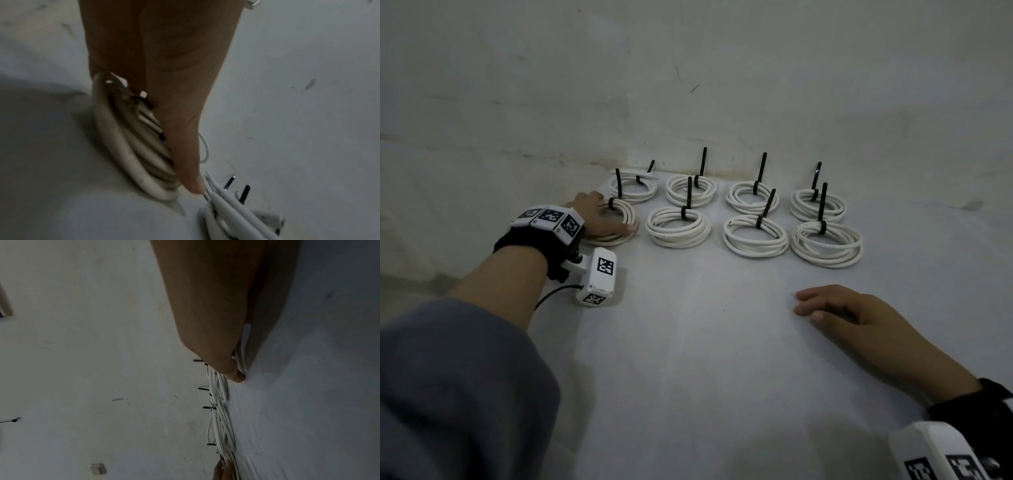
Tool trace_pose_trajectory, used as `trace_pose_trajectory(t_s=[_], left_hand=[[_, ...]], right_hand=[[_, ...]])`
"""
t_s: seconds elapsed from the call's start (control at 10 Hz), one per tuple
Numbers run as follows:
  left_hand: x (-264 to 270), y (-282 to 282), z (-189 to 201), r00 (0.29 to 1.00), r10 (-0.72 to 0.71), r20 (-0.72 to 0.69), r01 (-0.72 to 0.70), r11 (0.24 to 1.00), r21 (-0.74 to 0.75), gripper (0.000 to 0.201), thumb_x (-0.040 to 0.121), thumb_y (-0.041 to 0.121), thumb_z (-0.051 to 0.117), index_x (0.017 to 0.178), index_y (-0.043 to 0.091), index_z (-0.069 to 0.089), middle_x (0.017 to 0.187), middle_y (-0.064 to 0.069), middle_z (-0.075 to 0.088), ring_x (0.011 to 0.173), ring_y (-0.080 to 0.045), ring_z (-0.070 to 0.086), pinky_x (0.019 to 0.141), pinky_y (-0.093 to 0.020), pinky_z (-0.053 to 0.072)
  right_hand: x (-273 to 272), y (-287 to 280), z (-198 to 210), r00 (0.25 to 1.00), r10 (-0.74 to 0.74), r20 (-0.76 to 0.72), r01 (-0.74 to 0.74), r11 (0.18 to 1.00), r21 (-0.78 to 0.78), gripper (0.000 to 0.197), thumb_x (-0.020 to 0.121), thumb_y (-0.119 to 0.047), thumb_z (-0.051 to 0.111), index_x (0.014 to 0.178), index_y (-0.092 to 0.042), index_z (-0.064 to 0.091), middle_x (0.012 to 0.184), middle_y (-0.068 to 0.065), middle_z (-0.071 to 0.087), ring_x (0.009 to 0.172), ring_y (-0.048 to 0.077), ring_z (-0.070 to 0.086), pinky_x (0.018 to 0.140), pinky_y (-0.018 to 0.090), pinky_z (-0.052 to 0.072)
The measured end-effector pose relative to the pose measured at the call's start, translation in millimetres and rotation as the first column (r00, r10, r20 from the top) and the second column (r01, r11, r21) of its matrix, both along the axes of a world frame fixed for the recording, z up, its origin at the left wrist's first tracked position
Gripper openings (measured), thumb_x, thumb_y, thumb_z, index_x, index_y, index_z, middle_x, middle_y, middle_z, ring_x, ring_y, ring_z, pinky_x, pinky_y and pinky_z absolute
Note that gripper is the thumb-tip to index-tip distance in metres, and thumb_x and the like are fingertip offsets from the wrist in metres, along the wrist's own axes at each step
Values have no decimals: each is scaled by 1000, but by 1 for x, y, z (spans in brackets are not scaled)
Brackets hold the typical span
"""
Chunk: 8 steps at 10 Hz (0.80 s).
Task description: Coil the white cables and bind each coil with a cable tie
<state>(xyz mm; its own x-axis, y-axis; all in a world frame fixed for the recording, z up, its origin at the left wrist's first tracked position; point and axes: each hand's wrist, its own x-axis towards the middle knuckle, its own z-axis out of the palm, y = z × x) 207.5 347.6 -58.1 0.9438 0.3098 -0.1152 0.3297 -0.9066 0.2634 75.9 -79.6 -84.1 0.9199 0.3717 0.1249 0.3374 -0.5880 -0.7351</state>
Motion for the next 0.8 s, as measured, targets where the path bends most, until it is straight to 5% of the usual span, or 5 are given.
trace_pose_trajectory(t_s=[0.2, 0.4, 0.5, 0.6, 0.8], left_hand=[[-2, 1, -8, 999, -6, 43, 6, 1000, -19, 102, 74, 58, 70, 149, 11, 18, 152, -16, 24, 139, -34, 29, 112, -44, 28], [-18, -7, 2, 994, 17, 108, -6, 995, -97, 103, 70, 61, 72, 143, 0, 29, 148, -20, 33, 134, -36, 36, 106, -42, 33], [-32, -18, 12, 971, 34, 237, -8, 994, -108, 80, 85, 40, 67, 143, -2, 31, 149, -21, 31, 137, -33, 31, 109, -38, 27], [-57, -42, 27, 935, -1, 355, 60, 986, -156, 61, 87, 26, 67, 137, 0, 44, 145, -20, 38, 134, -32, 36, 108, -35, 30], [-117, -96, 41, 844, -285, 455, 395, 903, -167, 40, 89, 25, 63, 127, 14, 54, 137, -5, 50, 126, -21, 46, 97, -24, 31]], right_hand=[[0, 1, 0, 1000, -5, -5, 5, 1000, 14, 20, 90, -13, 62, 91, -28, 75, 113, -21, 63, 102, -13, 55, 79, -1, 36], [2, 1, -1, 1000, -7, 0, 7, 1000, 2, 18, 90, -13, 62, 92, -26, 74, 113, -22, 62, 101, -14, 55, 80, -1, 35], [1, 2, 1, 1000, 0, -7, 0, 1000, -8, 20, 90, -12, 62, 89, -29, 73, 112, -23, 61, 100, -17, 53, 79, -3, 33], [-1, 4, 7, 999, 3, -38, -5, 999, -40, 22, 91, -12, 61, 87, -31, 70, 108, -23, 61, 92, -21, 54, 79, -3, 34], [-18, 13, 27, 992, 29, -125, -29, 1000, -5, 16, 93, -10, 57, 93, -21, 70, 95, -7, 70, 82, -5, 61, 76, 4, 41]])
